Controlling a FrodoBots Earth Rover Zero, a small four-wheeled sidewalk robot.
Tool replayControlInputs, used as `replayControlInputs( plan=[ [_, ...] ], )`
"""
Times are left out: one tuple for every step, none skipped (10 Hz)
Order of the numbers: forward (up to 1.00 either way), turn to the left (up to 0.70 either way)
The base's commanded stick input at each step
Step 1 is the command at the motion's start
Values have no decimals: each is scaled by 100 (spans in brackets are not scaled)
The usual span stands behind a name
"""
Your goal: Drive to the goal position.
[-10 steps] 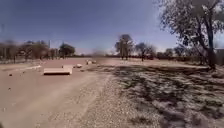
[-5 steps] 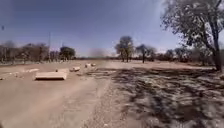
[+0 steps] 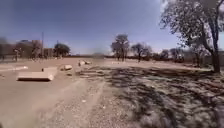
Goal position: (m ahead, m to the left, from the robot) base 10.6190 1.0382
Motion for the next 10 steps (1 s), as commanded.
replayControlInputs(
  plan=[
    [100, 0],
    [100, 0],
    [100, 0],
    [100, 0],
    [100, 0],
    [100, 0],
    [100, 0],
    [100, 0],
    [100, 0],
    [100, 0]
  ],
)
